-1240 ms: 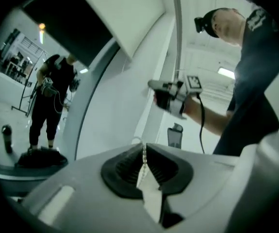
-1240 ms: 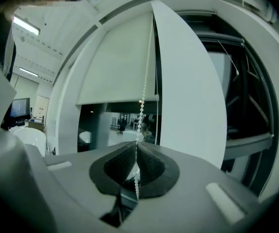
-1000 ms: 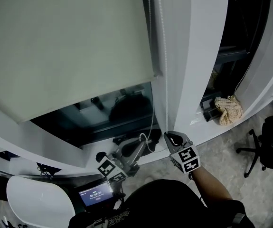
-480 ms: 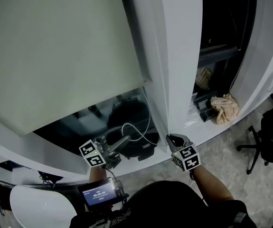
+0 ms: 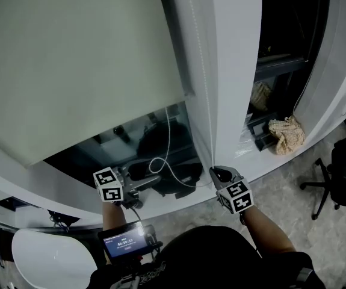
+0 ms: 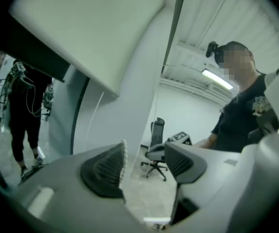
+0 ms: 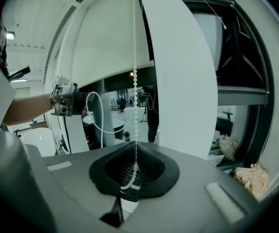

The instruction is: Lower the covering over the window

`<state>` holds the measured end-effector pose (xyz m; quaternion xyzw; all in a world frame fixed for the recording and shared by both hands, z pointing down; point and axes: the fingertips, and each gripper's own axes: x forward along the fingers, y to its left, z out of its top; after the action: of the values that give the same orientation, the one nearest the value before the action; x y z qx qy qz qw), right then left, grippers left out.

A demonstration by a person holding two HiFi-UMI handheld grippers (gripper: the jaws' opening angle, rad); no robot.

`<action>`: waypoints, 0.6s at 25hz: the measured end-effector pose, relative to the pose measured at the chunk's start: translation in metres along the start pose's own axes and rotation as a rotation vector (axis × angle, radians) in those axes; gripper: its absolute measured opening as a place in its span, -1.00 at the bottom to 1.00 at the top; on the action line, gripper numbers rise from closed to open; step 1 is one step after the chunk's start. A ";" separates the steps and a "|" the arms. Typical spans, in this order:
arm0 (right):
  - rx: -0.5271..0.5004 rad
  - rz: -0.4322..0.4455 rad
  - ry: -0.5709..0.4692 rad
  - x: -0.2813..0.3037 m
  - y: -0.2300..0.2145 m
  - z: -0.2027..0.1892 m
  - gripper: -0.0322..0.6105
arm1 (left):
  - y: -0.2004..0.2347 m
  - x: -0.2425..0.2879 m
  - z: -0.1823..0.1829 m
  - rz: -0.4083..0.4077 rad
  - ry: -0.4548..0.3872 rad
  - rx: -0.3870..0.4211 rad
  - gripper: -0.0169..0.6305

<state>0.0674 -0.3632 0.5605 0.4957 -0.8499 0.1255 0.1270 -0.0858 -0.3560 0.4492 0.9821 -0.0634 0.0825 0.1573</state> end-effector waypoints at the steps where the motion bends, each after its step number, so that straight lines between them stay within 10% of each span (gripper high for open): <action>1: -0.010 0.000 0.000 0.001 0.002 0.001 -0.87 | -0.001 -0.006 -0.003 -0.012 0.038 -0.008 -0.15; 5: 0.000 -0.019 -0.004 -0.002 -0.002 0.001 -0.87 | -0.003 -0.027 -0.052 -0.037 0.341 -0.078 0.00; 7: 0.019 -0.027 -0.007 -0.003 -0.006 0.001 -0.87 | 0.001 -0.034 -0.059 -0.017 0.351 -0.104 0.02; 12: 0.014 -0.027 -0.007 -0.003 -0.008 0.001 -0.87 | 0.001 -0.033 -0.020 0.008 0.182 -0.033 0.02; 15: -0.002 -0.009 -0.012 0.001 0.002 0.002 -0.87 | -0.026 -0.001 0.059 -0.025 -0.141 0.140 -0.11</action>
<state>0.0652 -0.3634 0.5584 0.5001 -0.8486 0.1209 0.1230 -0.0749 -0.3506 0.3863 0.9947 -0.0561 0.0154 0.0843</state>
